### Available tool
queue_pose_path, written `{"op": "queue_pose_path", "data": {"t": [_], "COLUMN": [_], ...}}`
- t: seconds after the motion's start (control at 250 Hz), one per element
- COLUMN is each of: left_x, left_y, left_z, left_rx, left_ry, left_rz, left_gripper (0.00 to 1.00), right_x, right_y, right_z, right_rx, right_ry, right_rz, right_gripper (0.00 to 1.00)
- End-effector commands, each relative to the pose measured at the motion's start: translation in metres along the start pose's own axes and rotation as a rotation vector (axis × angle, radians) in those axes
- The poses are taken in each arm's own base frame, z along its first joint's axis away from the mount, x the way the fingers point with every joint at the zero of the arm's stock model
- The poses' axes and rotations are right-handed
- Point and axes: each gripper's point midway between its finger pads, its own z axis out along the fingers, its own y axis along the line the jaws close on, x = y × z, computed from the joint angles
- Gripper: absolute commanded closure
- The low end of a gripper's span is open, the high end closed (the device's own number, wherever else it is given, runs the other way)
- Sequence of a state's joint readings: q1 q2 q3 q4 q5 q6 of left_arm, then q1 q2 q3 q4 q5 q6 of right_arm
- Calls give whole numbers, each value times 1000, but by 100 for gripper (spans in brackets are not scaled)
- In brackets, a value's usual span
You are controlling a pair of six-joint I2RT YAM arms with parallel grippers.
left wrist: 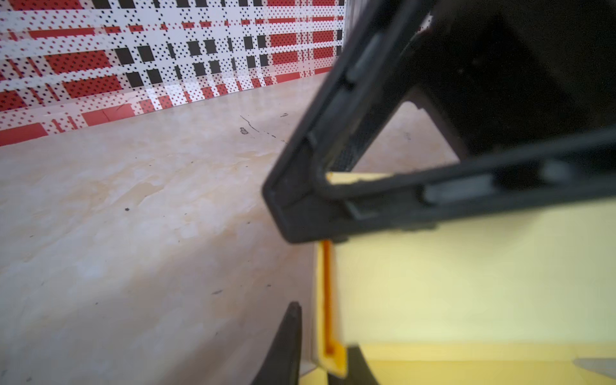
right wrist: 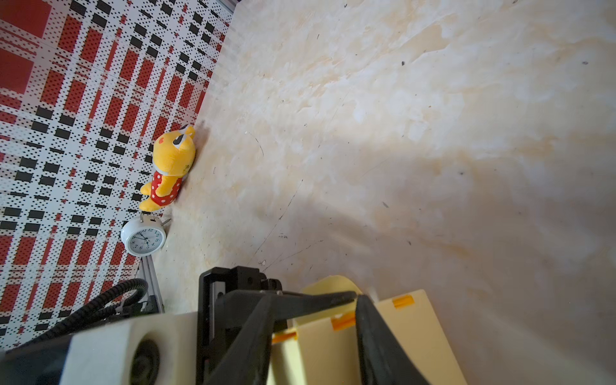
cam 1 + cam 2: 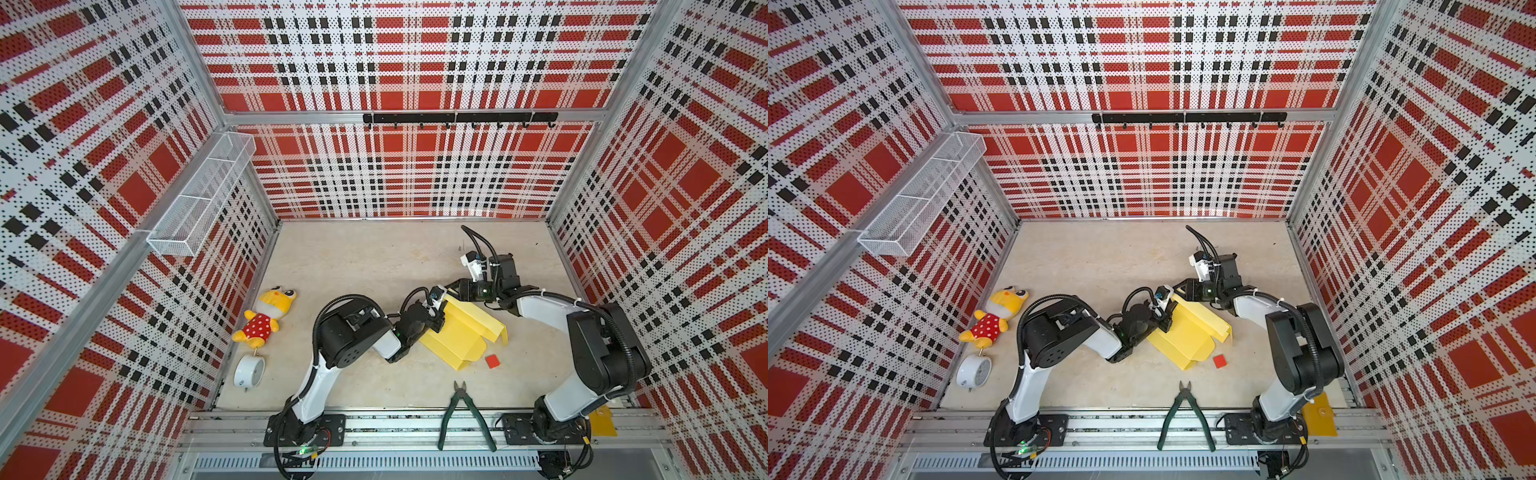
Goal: Assemble paper box
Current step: First fold the bottom flaps of a flat cardboard box at the center of the table.
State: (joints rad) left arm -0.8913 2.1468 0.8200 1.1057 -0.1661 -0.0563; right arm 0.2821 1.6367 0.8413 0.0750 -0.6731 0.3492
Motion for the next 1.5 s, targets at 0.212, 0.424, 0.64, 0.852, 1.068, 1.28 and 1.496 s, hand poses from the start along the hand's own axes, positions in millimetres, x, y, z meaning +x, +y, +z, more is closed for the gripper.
{"op": "queue_pose_path", "data": {"t": [0.212, 0.424, 0.64, 0.852, 1.068, 1.28, 1.496], "left_x": [0, 7, 10, -1, -24, -47, -66], "left_y": [2, -7, -5, -2, 4, 1, 25], "left_z": [11, 22, 27, 22, 21, 16, 14], "left_rx": [-12, -10, -22, -18, -27, 7, 79], "left_ry": [-17, -12, -17, -37, -58, -66, 36], "left_rz": [-14, -23, -25, -20, 18, 87, 44], "left_gripper": [100, 82, 100, 100, 100, 100, 100], "right_x": [12, 19, 21, 6, -36, -69, -76], "right_y": [-6, -8, -8, 2, 25, 41, 41], "right_z": [8, 8, 6, -5, -37, -90, -140], "right_rx": [-21, -22, -17, -3, 32, 131, 222], "right_ry": [11, 17, 17, -12, -133, -260, -366], "right_rz": [12, 18, 20, -3, -50, -97, -100], "right_gripper": [60, 60, 61, 58, 48, 45, 41]}}
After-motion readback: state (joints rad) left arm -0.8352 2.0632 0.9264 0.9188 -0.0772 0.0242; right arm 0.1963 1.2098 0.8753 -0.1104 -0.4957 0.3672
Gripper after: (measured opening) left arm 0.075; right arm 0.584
